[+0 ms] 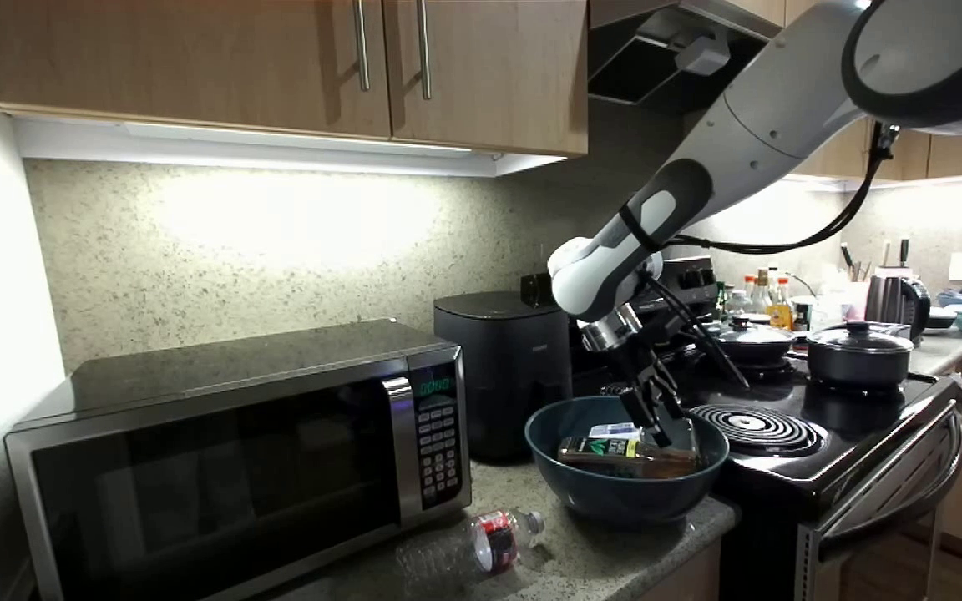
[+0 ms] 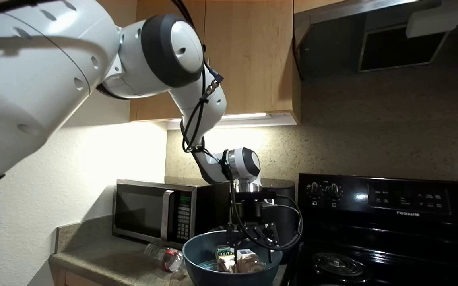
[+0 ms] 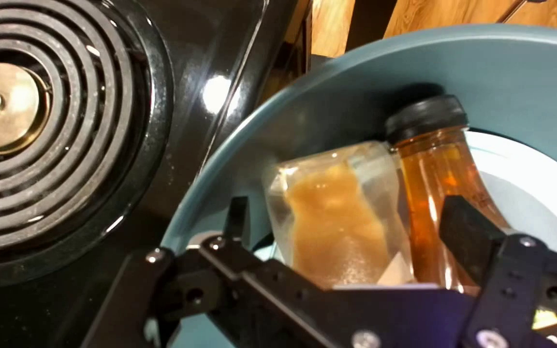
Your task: Remove the bottles from the bowl
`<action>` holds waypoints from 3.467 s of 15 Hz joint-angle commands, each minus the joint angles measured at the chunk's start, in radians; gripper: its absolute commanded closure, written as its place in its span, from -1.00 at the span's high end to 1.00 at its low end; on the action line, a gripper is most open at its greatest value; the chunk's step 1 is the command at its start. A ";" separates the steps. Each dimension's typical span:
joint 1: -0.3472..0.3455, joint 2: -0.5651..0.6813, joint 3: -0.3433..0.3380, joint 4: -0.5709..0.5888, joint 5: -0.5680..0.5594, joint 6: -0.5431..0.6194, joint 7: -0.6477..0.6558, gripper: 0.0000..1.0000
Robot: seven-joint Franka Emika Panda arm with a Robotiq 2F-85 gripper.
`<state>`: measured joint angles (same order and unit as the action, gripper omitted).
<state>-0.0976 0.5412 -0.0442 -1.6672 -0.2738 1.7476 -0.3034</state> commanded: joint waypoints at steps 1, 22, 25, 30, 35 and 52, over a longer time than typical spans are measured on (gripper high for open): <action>-0.024 0.064 0.014 0.084 0.027 -0.038 -0.079 1.00; 0.001 -0.498 -0.026 -0.416 0.173 0.125 0.430 -0.48; -0.009 -0.592 -0.039 -0.522 0.172 0.141 0.563 -0.48; -0.017 -0.597 -0.055 -0.542 0.151 0.141 0.634 0.02; -0.025 -0.601 -0.064 -0.551 0.161 0.145 0.638 -0.48; -0.147 -0.258 -0.195 -0.267 0.156 0.054 0.274 -0.48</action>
<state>-0.2269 0.2034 -0.2499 -2.0402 -0.1216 1.8700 0.0898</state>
